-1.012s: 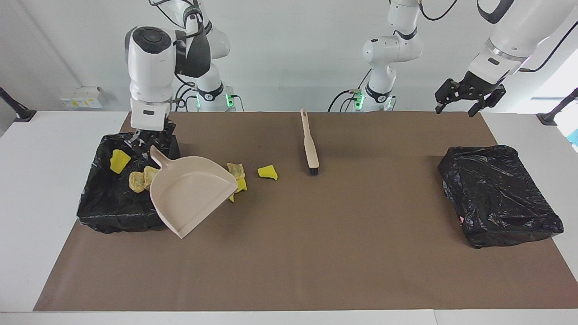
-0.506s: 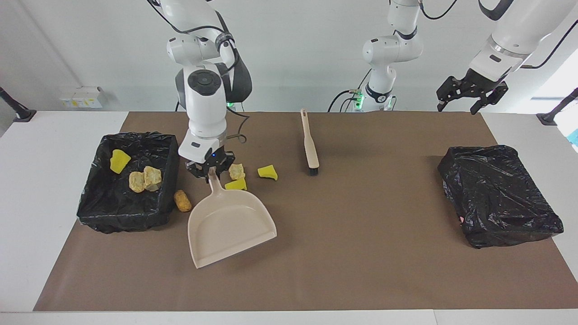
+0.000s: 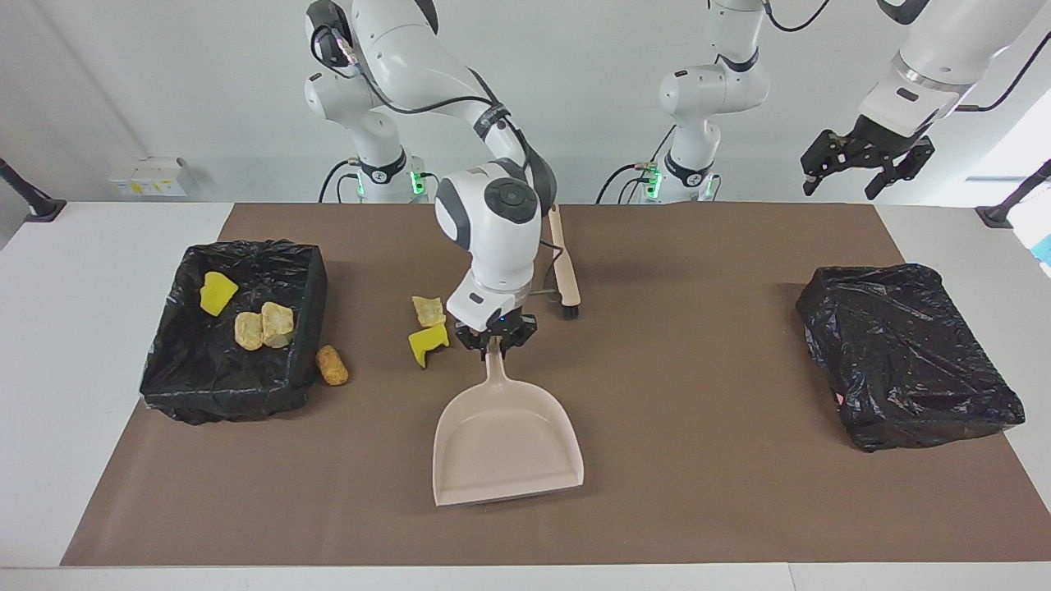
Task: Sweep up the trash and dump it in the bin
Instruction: 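Return the dustpan to the table center with the right gripper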
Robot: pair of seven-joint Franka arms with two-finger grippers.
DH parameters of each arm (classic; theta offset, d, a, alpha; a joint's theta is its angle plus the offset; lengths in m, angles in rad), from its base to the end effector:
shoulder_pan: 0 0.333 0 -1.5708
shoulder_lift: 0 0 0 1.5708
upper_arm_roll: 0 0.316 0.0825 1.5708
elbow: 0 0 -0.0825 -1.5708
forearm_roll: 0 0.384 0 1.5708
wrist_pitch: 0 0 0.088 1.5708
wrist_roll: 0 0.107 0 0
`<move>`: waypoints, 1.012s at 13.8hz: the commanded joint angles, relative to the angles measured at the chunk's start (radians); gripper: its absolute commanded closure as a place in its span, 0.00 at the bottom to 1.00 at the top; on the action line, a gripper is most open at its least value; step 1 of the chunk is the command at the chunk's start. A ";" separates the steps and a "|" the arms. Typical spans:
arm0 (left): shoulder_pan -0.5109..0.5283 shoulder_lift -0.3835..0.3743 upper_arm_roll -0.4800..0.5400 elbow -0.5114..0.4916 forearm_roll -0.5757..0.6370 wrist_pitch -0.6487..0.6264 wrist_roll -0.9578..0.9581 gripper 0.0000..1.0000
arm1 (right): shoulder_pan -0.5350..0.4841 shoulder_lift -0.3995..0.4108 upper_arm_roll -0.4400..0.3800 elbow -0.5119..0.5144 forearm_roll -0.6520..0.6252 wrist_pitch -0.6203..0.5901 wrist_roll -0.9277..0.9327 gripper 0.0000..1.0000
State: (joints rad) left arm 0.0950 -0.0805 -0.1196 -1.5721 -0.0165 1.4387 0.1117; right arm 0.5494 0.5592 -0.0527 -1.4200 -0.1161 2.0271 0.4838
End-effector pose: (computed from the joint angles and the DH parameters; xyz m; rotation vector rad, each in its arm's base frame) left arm 0.5152 -0.0175 0.6554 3.1240 -0.2149 -0.0832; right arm 0.6292 0.3415 0.3786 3.0408 0.1069 0.1605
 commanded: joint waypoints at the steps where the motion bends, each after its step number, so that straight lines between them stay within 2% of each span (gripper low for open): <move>1: 0.008 -0.002 -0.003 0.004 0.012 0.017 -0.007 0.00 | 0.007 0.106 0.025 0.142 0.044 0.011 0.128 1.00; 6: 0.012 -0.004 -0.002 -0.011 0.013 0.034 -0.003 0.00 | 0.067 0.151 0.030 0.138 0.123 0.080 0.203 1.00; 7: 0.011 -0.002 -0.003 -0.006 0.013 0.031 0.000 0.00 | 0.079 0.151 0.030 0.138 0.137 0.082 0.208 0.88; 8: 0.008 -0.004 -0.003 -0.006 0.013 0.017 -0.001 0.00 | 0.086 0.146 0.028 0.136 0.127 0.068 0.210 0.01; 11: 0.014 -0.005 -0.003 -0.006 0.013 0.020 -0.003 0.00 | 0.084 0.107 0.022 0.131 0.115 0.045 0.202 0.00; 14: 0.014 -0.005 -0.003 -0.006 0.013 0.020 -0.003 0.00 | 0.078 0.026 0.013 0.084 0.099 -0.001 0.191 0.00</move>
State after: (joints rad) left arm 0.0988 -0.0782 -0.1163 -1.5752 -0.0164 1.4569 0.1102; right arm 0.6352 0.6485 -0.0387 -1.2935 -0.0118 2.0607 0.6785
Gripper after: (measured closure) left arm 0.000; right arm 0.026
